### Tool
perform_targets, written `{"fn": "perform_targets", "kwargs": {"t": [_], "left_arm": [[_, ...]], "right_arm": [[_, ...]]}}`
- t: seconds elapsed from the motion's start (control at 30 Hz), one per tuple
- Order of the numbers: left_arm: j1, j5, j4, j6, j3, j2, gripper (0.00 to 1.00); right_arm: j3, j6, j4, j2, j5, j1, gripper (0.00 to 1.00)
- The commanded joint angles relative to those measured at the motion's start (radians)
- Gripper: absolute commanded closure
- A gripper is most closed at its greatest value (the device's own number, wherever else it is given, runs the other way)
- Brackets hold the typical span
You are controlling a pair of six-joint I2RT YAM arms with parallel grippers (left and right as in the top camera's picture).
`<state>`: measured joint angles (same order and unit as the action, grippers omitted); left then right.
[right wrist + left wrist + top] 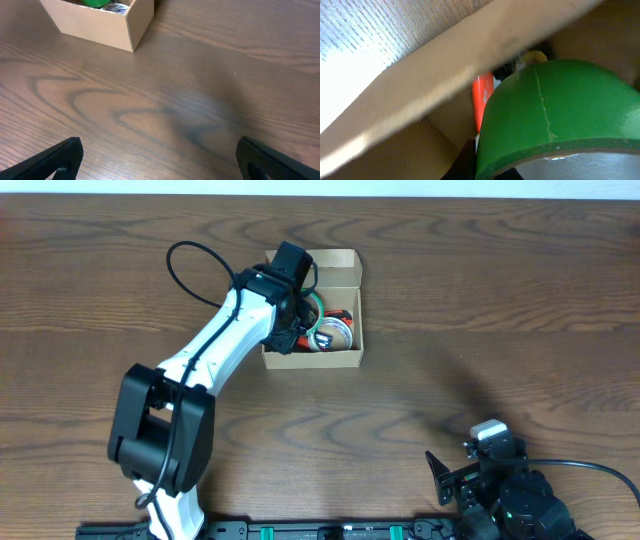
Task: Pack container
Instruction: 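Lift the green tape roll and lower it into the box, release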
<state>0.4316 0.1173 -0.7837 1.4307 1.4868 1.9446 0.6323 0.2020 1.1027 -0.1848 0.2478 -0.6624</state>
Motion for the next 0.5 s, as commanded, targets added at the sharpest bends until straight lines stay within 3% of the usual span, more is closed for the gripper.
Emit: {"fn": "perform_targets", "kwargs": {"t": [0.0, 0.13, 0.3, 0.47], "left_arm": [[-0.015, 0.011, -0.005, -0.021, 0.030, 0.031, 0.94], [-0.024, 0.030, -0.005, -0.021, 0.030, 0.044, 0.94], [-0.027, 0.040, -0.005, -0.021, 0.030, 0.047, 0.74], [-0.027, 0.041, -0.005, -0.021, 0.030, 0.047, 0.69]], "right_arm": [[-0.001, 0.011, -0.002, 0.008, 0.010, -0.006, 0.01], [-0.001, 0.011, -0.002, 0.008, 0.010, -0.006, 0.01], [-0.001, 0.011, -0.002, 0.008, 0.010, -0.006, 0.01], [-0.001, 0.011, -0.002, 0.008, 0.010, -0.006, 0.01]]}}
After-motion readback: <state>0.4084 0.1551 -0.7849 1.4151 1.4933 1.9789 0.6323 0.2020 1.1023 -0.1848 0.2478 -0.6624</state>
